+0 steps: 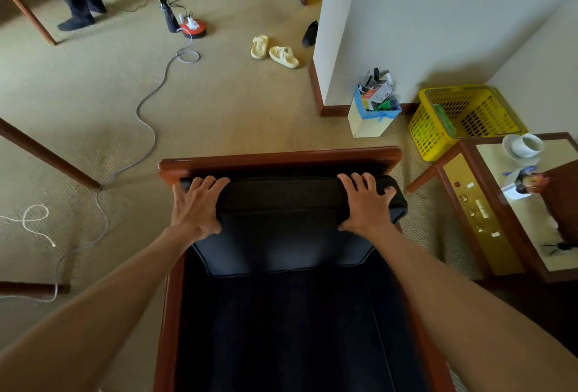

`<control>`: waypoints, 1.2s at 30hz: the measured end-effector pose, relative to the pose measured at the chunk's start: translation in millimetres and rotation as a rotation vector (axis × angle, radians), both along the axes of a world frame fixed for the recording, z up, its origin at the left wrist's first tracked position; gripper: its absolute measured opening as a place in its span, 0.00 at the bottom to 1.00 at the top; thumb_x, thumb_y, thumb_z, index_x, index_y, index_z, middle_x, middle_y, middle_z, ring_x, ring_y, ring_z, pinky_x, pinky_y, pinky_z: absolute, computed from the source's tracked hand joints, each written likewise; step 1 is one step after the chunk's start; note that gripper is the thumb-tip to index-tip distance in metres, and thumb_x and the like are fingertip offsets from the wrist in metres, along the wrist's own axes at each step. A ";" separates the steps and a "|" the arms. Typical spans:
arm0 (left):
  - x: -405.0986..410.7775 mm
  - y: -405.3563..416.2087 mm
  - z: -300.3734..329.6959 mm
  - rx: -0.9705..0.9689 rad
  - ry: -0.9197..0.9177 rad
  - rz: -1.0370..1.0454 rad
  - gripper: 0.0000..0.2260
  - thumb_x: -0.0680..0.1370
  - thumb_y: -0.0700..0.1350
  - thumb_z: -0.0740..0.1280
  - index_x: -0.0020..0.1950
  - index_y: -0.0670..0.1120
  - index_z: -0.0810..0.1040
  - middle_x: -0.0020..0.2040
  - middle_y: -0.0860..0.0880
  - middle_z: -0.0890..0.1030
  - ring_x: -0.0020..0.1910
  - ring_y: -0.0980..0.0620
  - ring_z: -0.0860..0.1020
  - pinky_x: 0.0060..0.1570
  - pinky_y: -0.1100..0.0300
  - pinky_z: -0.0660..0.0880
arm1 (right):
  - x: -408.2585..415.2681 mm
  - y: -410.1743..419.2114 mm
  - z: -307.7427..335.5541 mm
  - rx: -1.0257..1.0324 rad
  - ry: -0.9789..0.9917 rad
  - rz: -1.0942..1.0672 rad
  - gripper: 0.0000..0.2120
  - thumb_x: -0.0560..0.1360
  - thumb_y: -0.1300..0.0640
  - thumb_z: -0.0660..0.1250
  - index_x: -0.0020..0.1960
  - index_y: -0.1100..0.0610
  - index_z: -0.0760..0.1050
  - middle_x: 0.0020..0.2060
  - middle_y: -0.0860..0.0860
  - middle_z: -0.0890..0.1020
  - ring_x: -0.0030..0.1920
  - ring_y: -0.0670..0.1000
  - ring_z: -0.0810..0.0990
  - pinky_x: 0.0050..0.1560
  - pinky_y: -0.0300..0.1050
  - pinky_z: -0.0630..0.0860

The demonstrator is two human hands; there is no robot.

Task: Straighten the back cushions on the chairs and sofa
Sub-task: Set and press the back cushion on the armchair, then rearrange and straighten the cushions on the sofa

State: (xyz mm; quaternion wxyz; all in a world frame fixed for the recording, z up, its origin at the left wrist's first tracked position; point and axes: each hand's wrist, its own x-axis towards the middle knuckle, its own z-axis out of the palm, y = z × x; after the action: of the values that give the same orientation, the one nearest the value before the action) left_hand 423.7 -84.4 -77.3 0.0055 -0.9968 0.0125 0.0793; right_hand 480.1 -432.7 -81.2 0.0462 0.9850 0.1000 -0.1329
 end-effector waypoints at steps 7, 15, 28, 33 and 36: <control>-10.9 -0.9 -13.0 0.019 0.084 0.045 0.54 0.64 0.53 0.77 0.80 0.49 0.46 0.76 0.45 0.58 0.77 0.44 0.54 0.71 0.40 0.57 | -3.5 17.4 -6.0 0.025 0.013 -0.035 0.58 0.64 0.47 0.79 0.79 0.48 0.42 0.79 0.54 0.50 0.79 0.57 0.47 0.70 0.73 0.53; -14.0 -14.9 19.0 -0.069 0.213 0.037 0.50 0.68 0.61 0.73 0.80 0.50 0.47 0.80 0.46 0.51 0.79 0.45 0.47 0.75 0.39 0.50 | -4.2 18.0 27.3 0.033 0.240 -0.020 0.55 0.69 0.55 0.77 0.80 0.51 0.39 0.80 0.56 0.41 0.79 0.57 0.39 0.72 0.73 0.46; 21.5 -243.0 266.4 -0.362 0.002 -0.240 0.14 0.74 0.54 0.71 0.56 0.49 0.81 0.55 0.50 0.81 0.53 0.49 0.78 0.53 0.53 0.75 | -63.7 -115.1 267.6 0.364 -0.097 -0.228 0.21 0.73 0.54 0.70 0.66 0.51 0.75 0.62 0.51 0.78 0.61 0.56 0.78 0.55 0.48 0.75; -27.1 -396.0 344.1 -0.442 -0.116 -0.488 0.13 0.72 0.57 0.72 0.52 0.52 0.82 0.51 0.52 0.83 0.54 0.47 0.80 0.54 0.53 0.76 | -170.2 -257.2 356.0 0.365 -0.272 -0.435 0.19 0.73 0.52 0.69 0.64 0.49 0.77 0.61 0.51 0.80 0.62 0.57 0.78 0.59 0.50 0.75; -85.7 -491.2 380.4 -0.454 -0.158 -0.638 0.13 0.73 0.57 0.71 0.53 0.52 0.81 0.52 0.52 0.83 0.55 0.46 0.79 0.55 0.53 0.75 | -250.4 -338.7 388.9 0.348 -0.362 -0.570 0.17 0.71 0.54 0.69 0.60 0.49 0.79 0.57 0.50 0.82 0.59 0.55 0.80 0.57 0.50 0.78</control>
State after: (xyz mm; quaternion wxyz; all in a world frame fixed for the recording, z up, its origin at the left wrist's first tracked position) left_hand 338.1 -575.6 303.0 -0.1898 -0.9217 0.3383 -0.0079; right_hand 229.7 -771.4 307.7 -0.1437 0.9739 -0.1669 0.0546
